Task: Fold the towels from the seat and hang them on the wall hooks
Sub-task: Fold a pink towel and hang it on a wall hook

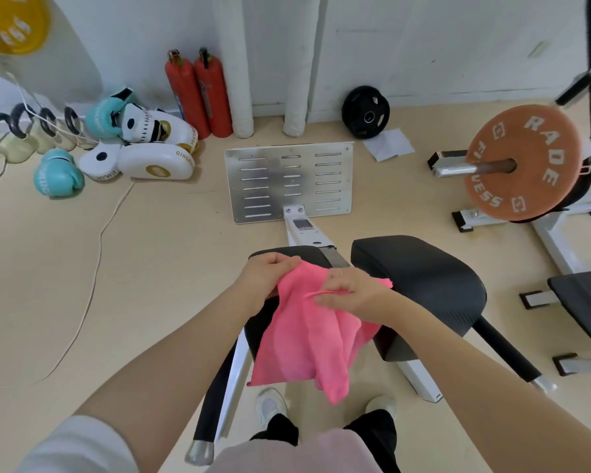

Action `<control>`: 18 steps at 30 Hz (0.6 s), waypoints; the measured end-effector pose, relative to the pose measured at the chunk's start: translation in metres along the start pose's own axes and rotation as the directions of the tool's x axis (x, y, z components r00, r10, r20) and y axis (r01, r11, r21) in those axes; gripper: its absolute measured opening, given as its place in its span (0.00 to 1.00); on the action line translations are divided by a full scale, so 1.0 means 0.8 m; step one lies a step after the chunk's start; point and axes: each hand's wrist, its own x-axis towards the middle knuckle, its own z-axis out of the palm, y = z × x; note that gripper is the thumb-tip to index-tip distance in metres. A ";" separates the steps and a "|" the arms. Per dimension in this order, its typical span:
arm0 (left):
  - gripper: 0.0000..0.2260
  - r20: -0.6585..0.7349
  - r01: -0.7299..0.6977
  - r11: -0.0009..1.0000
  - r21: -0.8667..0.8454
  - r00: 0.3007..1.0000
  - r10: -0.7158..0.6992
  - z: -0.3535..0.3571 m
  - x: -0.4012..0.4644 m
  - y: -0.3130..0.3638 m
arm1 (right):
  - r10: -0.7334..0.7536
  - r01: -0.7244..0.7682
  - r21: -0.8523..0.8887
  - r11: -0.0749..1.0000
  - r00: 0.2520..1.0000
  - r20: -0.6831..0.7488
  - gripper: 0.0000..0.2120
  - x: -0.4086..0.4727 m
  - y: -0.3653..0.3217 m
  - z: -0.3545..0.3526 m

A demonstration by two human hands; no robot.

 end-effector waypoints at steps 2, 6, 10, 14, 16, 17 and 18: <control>0.02 0.117 0.028 0.993 -0.112 0.993 -0.015 0.003 -0.009 0.005 | -0.072 0.062 0.121 0.991 0.994 0.081 0.07 -0.008 -0.013 -0.001; 0.06 0.253 0.083 0.957 -0.278 0.967 -0.010 0.007 -0.022 0.002 | -0.061 0.047 0.272 0.961 0.997 0.043 0.08 -0.009 -0.026 0.007; 0.10 0.260 0.105 0.920 -0.378 0.966 -0.003 0.010 -0.033 -0.007 | -0.010 0.107 0.248 0.963 0.932 -0.362 0.05 0.001 -0.025 0.027; 0.15 0.253 0.075 0.892 -0.447 0.966 0.046 0.013 -0.041 -0.015 | -0.026 0.134 0.229 0.964 0.908 -0.419 0.07 0.004 -0.027 0.034; 0.14 0.263 0.054 0.890 -0.452 0.962 0.075 0.016 -0.043 -0.017 | -0.018 0.122 0.218 0.968 0.904 -0.428 0.07 0.006 -0.031 0.032; 0.14 0.268 0.048 0.890 -0.452 0.960 0.084 0.017 -0.045 -0.017 | -0.007 0.108 0.207 0.972 0.899 -0.438 0.07 0.007 -0.033 0.032; 0.14 0.269 0.044 0.892 -0.450 0.959 0.088 0.018 -0.045 -0.017 | 0.007 0.090 0.194 0.977 0.893 -0.450 0.08 0.009 -0.033 0.032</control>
